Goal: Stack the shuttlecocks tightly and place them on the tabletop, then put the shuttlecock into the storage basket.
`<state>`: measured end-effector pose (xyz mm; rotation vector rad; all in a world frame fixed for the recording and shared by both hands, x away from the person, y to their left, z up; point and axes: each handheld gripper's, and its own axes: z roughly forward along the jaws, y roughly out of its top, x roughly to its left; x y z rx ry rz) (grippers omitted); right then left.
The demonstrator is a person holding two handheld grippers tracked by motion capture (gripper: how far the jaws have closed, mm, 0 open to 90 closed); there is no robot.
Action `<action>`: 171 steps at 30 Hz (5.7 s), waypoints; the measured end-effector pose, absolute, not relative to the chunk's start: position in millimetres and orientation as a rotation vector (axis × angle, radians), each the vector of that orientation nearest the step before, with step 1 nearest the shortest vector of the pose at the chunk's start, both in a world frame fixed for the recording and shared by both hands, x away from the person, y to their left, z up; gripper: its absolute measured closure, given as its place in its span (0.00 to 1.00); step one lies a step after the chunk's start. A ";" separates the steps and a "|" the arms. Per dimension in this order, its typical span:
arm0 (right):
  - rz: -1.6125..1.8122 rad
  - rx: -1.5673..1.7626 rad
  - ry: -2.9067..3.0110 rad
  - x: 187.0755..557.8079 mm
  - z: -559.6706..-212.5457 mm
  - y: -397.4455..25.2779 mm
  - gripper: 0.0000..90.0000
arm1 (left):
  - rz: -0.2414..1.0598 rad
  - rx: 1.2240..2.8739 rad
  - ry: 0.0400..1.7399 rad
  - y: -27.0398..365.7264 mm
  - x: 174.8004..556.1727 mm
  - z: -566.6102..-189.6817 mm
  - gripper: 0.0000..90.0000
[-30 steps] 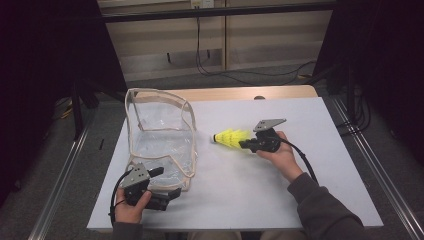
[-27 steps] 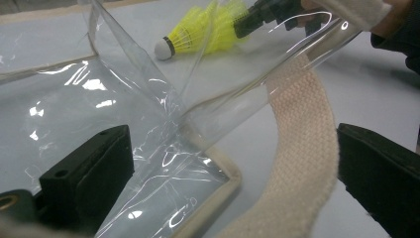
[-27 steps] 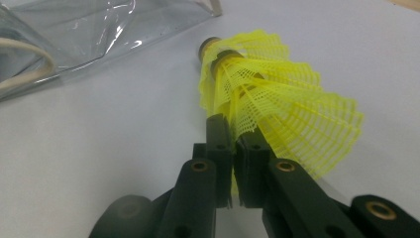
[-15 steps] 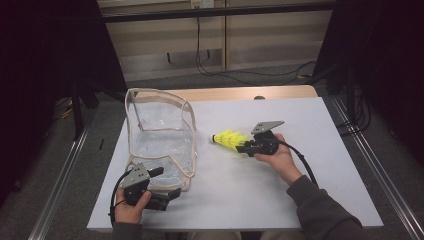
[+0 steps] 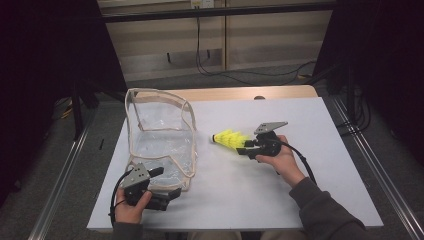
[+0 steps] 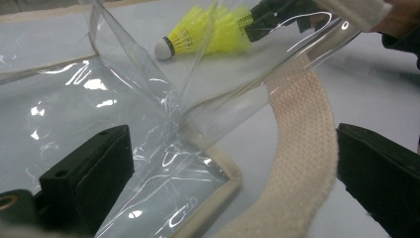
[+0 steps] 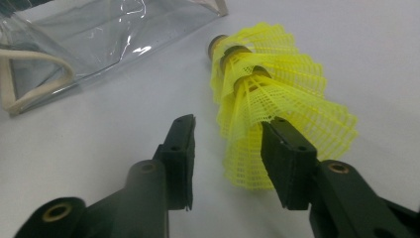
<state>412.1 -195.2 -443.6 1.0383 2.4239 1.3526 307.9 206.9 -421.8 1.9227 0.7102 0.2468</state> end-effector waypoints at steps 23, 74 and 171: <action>1.344 1.178 2.384 420.9 -448.4 -170.4 0.43 | 0.247 1.917 0.705 207.5 308.4 -422.4 0.03; 1.266 1.116 2.416 413.6 -442.5 -167.6 0.88 | 0.245 1.914 0.703 207.4 308.2 -422.6 0.03; 1.382 0.982 2.457 401.2 -366.6 -185.8 0.89 | 0.231 1.910 0.704 207.2 309.8 -422.8 0.02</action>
